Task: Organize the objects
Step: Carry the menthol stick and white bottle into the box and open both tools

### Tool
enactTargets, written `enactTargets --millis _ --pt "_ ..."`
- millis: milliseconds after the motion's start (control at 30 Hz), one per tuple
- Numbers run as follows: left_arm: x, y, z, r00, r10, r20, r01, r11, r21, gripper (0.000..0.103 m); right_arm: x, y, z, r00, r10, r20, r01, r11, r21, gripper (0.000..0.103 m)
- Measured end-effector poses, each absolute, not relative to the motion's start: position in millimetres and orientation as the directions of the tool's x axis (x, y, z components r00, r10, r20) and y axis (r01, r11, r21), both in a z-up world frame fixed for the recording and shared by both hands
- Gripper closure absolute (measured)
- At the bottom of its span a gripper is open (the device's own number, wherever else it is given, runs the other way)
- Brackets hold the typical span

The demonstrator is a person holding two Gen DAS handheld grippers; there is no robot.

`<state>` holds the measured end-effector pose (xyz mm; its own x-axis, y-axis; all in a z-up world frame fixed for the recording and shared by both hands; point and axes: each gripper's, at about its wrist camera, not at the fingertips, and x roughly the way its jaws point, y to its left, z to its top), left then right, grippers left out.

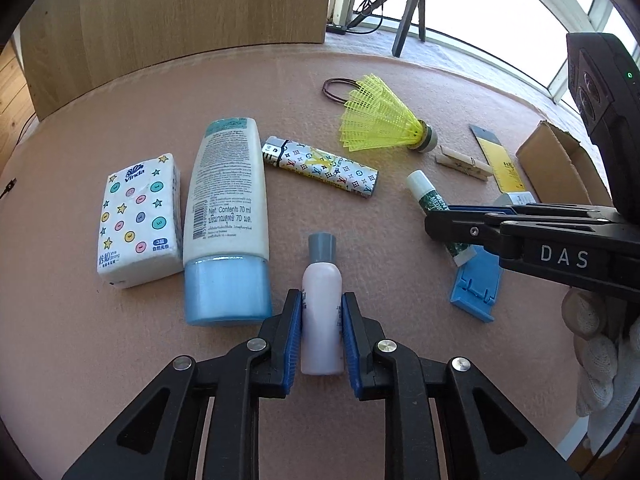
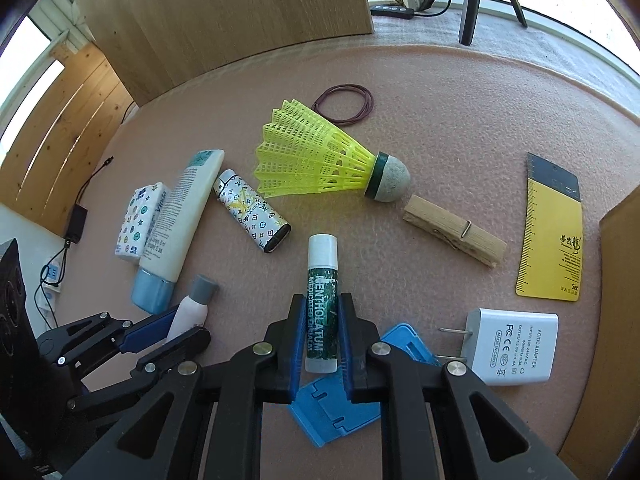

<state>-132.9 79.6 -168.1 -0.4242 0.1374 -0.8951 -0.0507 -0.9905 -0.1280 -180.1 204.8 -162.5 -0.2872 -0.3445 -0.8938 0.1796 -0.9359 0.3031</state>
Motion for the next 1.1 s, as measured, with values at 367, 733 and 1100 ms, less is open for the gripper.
enactTargets --millis 367,733,1100 --pt "-116.8 76.8 -150.7 -0.451 0.142 -0.881 -0.035 -0.989 -0.141 0.082 -156.0 223.4 -130.2 -0.353 -0.392 -0.85 0.165 -0.92 0.356 0.089" --pt "-124.1 107.6 -108.9 -0.51 0.182 -0.84 -0.109 -0.983 -0.147 0.082 -110.2 290.0 -74.4 -0.487 -0.345 -0.802 0.111 -0.936 0.335 0.089" --pt "-147.4 189.2 -80.7 -0.531 0.272 -0.803 -0.268 -0.952 -0.145 0.082 -65.9 363.5 -61.3 -0.547 -0.226 -0.806 -0.016 -0.96 0.279 0.089"
